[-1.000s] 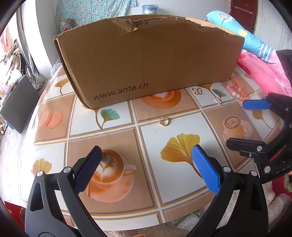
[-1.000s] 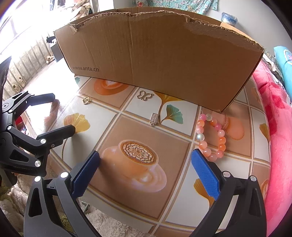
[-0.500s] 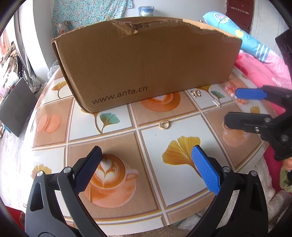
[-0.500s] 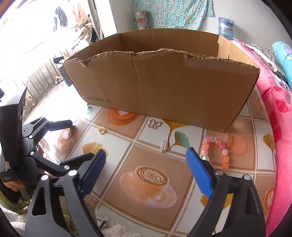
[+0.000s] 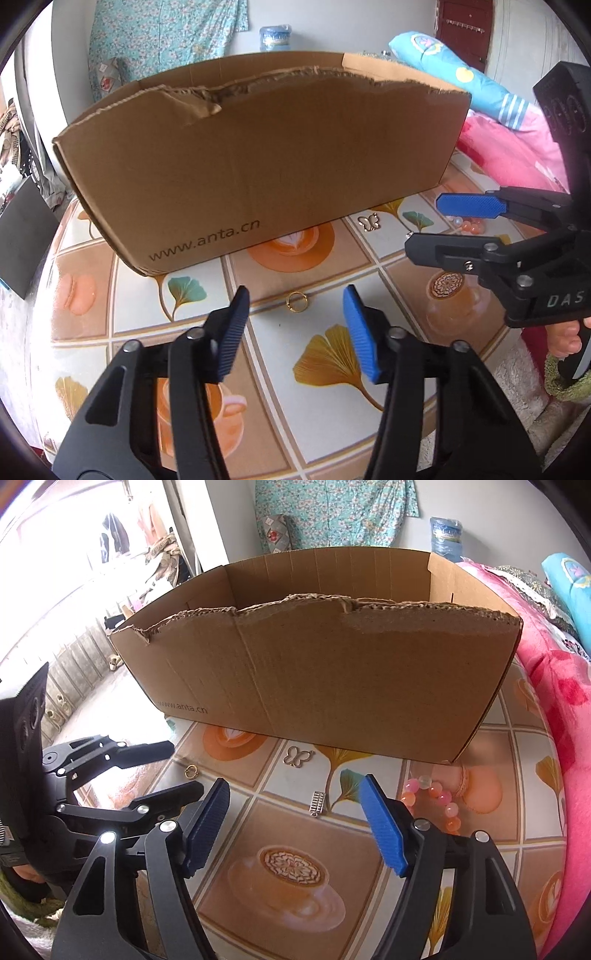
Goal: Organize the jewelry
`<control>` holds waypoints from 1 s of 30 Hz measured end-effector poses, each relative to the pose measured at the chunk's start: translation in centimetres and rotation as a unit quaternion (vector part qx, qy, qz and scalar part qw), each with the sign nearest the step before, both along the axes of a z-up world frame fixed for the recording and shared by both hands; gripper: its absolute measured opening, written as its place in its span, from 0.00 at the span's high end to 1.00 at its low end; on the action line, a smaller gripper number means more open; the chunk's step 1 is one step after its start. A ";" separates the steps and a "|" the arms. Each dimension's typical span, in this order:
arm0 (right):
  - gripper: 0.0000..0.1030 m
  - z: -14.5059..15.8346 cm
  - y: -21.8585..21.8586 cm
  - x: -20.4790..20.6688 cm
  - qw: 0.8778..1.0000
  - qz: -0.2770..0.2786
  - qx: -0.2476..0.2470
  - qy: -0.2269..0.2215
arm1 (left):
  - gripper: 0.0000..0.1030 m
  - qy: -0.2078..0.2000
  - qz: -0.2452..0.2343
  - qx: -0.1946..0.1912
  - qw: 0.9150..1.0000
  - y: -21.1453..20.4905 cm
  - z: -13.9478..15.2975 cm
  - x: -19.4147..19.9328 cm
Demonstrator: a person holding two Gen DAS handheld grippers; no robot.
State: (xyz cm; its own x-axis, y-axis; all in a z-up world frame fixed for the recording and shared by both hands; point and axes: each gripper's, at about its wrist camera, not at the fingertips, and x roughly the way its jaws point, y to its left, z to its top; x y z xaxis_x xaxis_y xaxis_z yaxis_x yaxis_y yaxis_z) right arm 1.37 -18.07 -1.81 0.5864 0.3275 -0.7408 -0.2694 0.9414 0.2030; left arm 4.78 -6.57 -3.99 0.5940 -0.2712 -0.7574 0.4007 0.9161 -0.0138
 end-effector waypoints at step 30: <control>0.46 0.2 -0.2 -0.4 1.000 -0.002 -0.003 -0.015 | 0.90 -0.005 0.009 0.004 1.000 -0.1 0.6 -0.6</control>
State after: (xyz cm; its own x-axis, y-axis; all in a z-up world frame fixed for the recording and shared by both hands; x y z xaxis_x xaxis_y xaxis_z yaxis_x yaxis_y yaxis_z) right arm 0.96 -18.31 -1.63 0.6092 0.3206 -0.7253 -0.2719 0.9436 0.1888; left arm 4.20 -6.68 -3.34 0.6066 -0.2540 -0.7533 0.3844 0.9232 -0.0017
